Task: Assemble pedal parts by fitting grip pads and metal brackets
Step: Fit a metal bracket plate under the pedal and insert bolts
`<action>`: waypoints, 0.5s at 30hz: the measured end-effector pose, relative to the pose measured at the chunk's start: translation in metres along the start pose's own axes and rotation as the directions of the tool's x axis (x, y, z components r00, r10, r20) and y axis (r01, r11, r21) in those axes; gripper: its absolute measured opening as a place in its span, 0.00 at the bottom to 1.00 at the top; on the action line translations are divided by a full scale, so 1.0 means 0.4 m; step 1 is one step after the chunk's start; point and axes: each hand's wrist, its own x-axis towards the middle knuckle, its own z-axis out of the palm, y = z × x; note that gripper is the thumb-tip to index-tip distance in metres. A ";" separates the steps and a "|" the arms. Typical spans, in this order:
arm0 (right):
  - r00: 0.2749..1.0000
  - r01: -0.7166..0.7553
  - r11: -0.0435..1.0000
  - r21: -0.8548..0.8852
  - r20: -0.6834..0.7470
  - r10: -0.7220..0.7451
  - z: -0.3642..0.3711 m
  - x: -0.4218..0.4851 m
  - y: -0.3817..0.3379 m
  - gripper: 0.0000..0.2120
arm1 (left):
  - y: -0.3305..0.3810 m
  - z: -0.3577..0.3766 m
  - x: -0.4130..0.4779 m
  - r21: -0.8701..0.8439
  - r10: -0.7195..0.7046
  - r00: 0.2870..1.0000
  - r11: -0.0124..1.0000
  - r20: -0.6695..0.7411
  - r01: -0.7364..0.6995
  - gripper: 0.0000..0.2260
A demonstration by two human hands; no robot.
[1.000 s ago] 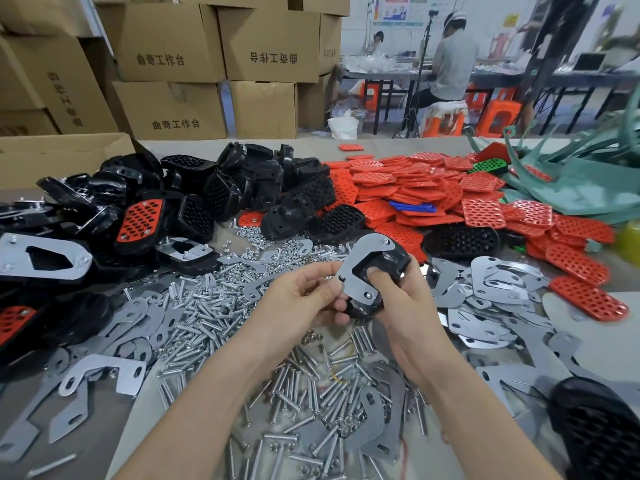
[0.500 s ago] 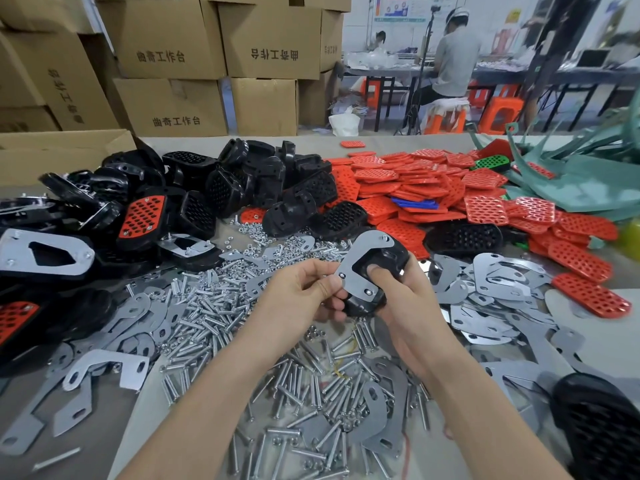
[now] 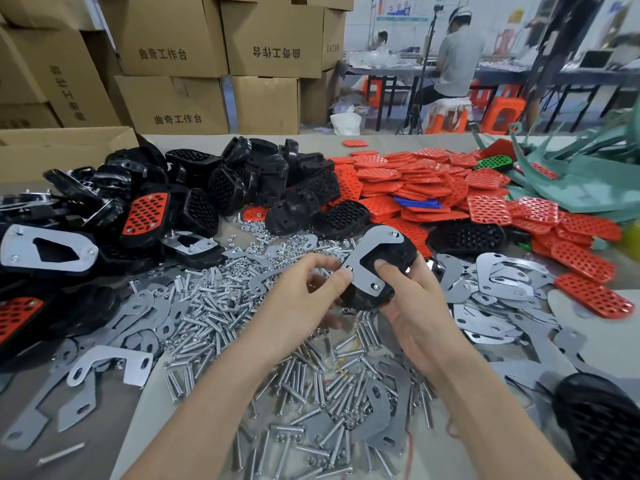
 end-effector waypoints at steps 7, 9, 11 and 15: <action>0.997 -0.019 0.997 0.081 0.077 0.013 -0.003 0.002 -0.002 0.15 | -0.005 -0.003 0.002 -0.040 0.036 0.998 0.999 0.050 -0.034 0.07; 0.996 -0.028 0.996 0.085 0.089 0.020 -0.003 0.002 -0.002 0.15 | -0.004 -0.002 0.004 -0.049 0.042 0.998 0.998 0.045 -0.040 0.07; 0.995 -0.034 0.996 0.088 0.096 0.026 -0.007 0.003 -0.002 0.15 | -0.002 -0.004 0.005 -0.079 0.051 0.997 0.996 0.049 -0.047 0.07; 0.994 -0.021 0.997 0.080 0.104 0.012 -0.013 0.001 -0.004 0.15 | -0.003 0.004 0.004 -0.074 0.075 0.996 0.995 0.051 -0.071 0.08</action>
